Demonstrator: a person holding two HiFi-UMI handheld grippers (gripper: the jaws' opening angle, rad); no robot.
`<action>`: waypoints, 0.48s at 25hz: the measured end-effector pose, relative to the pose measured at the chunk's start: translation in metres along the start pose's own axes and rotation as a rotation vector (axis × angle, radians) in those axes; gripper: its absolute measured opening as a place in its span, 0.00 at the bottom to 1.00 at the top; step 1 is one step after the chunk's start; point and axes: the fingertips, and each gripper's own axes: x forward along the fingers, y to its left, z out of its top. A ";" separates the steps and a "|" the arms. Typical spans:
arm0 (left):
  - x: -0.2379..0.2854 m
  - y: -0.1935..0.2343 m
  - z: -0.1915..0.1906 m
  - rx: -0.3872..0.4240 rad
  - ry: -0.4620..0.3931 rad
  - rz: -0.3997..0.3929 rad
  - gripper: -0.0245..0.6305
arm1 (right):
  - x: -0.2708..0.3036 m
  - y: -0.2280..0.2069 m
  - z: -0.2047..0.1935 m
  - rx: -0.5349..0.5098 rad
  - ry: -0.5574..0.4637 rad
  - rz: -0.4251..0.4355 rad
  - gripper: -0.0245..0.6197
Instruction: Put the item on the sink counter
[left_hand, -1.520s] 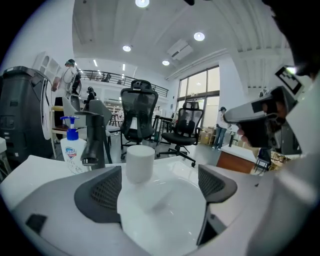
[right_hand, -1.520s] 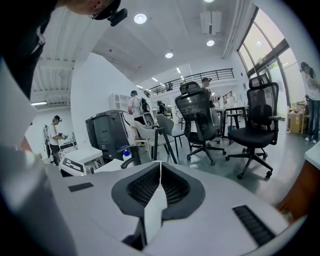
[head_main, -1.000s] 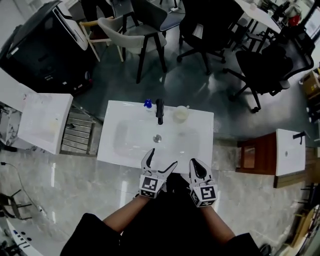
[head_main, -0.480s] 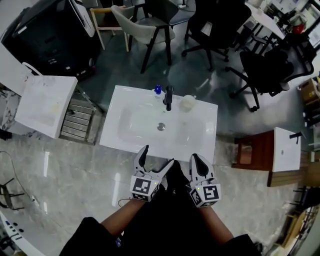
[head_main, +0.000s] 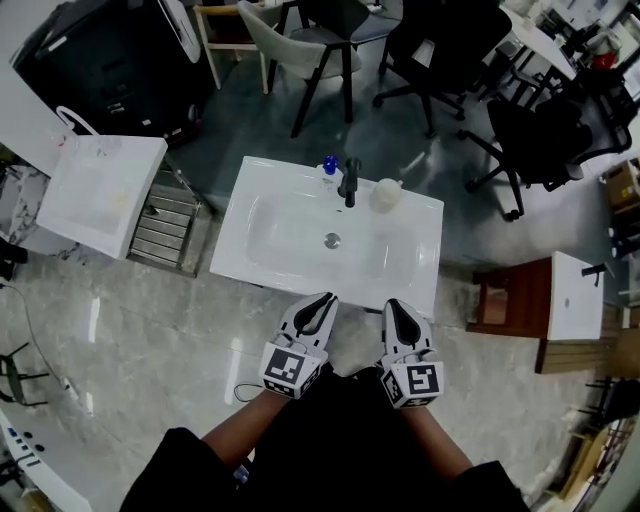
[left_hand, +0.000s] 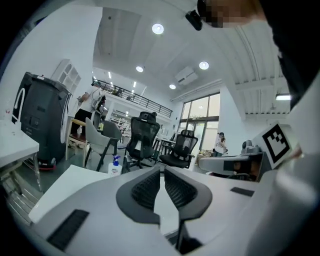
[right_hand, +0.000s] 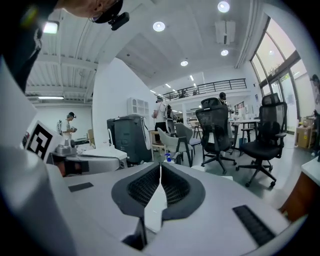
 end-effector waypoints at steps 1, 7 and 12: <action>-0.001 -0.004 0.000 0.006 0.015 0.004 0.09 | -0.002 -0.003 0.004 -0.009 -0.005 -0.017 0.09; -0.001 -0.032 0.012 0.046 0.024 0.019 0.08 | -0.036 -0.021 0.027 -0.013 -0.073 -0.075 0.09; 0.011 -0.075 0.039 0.104 -0.036 0.016 0.08 | -0.082 -0.051 0.022 0.004 -0.063 -0.110 0.09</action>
